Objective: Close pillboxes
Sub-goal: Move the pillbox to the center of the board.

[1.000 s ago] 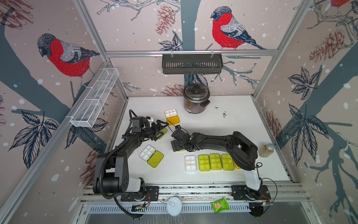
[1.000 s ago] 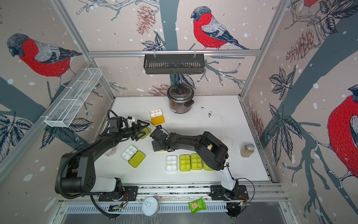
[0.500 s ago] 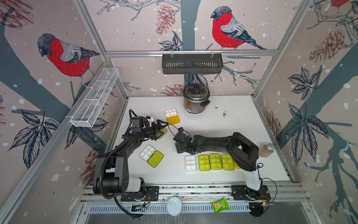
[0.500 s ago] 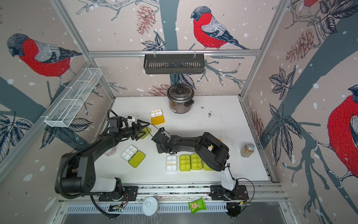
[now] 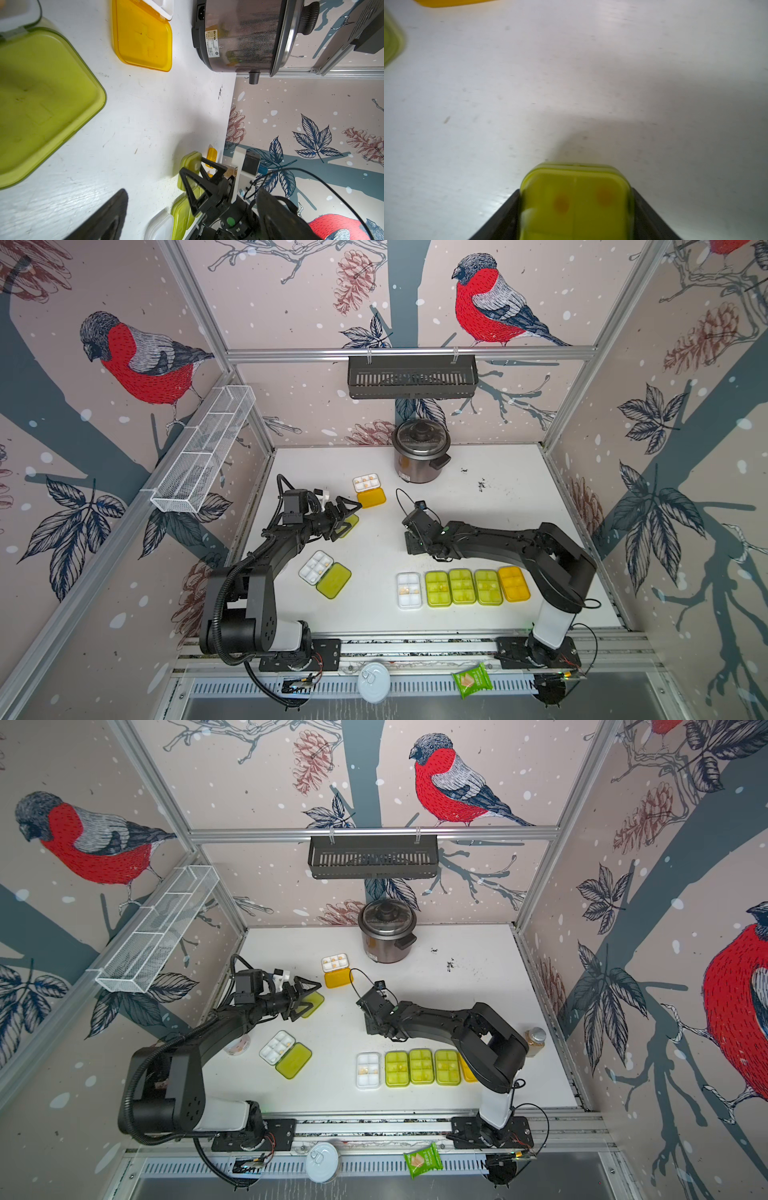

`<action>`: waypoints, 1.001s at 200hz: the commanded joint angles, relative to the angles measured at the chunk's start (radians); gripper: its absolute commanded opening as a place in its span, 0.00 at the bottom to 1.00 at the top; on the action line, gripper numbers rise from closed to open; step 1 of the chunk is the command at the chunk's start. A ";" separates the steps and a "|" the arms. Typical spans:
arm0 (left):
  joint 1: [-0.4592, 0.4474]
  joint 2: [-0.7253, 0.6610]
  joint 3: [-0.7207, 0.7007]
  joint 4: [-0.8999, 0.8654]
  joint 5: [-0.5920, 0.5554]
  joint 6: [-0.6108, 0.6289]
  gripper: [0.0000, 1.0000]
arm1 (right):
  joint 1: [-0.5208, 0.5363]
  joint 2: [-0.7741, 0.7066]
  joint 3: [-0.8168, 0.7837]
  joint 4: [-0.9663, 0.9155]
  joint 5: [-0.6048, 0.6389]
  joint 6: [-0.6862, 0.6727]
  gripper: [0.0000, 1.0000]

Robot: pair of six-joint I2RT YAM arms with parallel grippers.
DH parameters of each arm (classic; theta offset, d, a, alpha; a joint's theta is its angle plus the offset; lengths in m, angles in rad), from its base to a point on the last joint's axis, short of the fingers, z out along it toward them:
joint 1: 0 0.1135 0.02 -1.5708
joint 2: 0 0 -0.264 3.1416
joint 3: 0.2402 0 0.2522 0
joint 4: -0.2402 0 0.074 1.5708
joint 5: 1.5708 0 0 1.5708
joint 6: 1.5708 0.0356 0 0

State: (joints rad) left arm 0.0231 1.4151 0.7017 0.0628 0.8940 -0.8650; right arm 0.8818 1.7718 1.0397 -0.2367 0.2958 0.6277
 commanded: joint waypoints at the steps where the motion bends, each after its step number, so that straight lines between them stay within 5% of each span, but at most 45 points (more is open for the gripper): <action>1: 0.002 -0.001 0.004 0.028 0.023 0.001 0.95 | -0.054 -0.068 -0.076 0.024 0.022 -0.028 0.72; 93: 0.003 0.006 0.001 0.030 0.019 0.001 0.95 | -0.326 -0.233 -0.334 0.074 -0.098 -0.070 0.73; 200: 0.003 0.006 0.002 0.030 0.020 0.001 0.95 | -0.434 -0.296 -0.420 0.043 -0.124 -0.107 0.73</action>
State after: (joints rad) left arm 0.0231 1.4216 0.7017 0.0654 0.8940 -0.8650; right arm 0.4522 1.4834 0.6281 -0.1173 0.1837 0.5465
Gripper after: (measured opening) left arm 0.952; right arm 0.737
